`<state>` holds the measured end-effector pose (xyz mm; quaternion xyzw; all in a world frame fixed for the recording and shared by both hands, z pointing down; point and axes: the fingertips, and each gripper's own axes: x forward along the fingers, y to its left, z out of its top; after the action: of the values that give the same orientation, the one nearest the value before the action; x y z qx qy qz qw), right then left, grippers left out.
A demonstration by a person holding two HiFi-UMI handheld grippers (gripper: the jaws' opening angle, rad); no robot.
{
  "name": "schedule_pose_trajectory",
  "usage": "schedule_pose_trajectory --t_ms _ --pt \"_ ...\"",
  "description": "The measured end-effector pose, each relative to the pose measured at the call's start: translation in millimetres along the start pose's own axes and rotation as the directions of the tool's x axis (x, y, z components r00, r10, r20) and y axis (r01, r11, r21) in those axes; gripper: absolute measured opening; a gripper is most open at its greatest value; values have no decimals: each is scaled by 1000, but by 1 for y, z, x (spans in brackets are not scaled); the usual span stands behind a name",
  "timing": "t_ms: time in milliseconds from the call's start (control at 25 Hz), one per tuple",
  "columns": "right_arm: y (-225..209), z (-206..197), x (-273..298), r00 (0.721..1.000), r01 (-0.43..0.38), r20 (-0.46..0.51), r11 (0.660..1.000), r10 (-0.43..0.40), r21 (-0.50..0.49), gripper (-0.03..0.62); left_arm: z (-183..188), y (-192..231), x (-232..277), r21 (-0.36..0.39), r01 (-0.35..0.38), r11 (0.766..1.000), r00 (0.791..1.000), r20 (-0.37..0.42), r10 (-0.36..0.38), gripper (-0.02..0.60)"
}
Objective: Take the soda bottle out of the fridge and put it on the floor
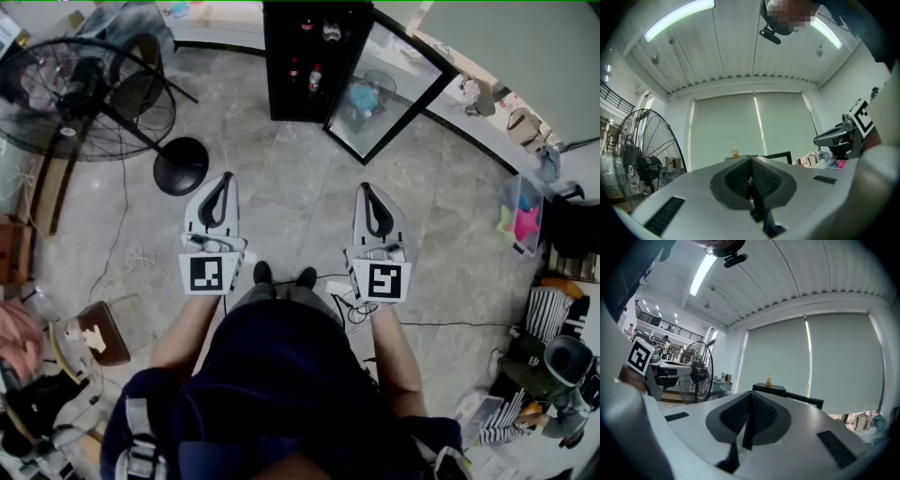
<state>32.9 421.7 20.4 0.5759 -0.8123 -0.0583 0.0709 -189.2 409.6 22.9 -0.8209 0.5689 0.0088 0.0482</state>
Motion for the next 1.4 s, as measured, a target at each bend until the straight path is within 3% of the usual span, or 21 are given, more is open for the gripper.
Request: schedule_pose_trajectory --t_ms 720,1400 --pt "7 -8 4 999 -53 -2 998 53 13 18 -11 -14 7 24 45 999 999 -19 -44 25" --pt "-1 -15 2 999 -47 -13 998 47 43 18 -20 -28 15 20 103 994 994 -34 -102 28"
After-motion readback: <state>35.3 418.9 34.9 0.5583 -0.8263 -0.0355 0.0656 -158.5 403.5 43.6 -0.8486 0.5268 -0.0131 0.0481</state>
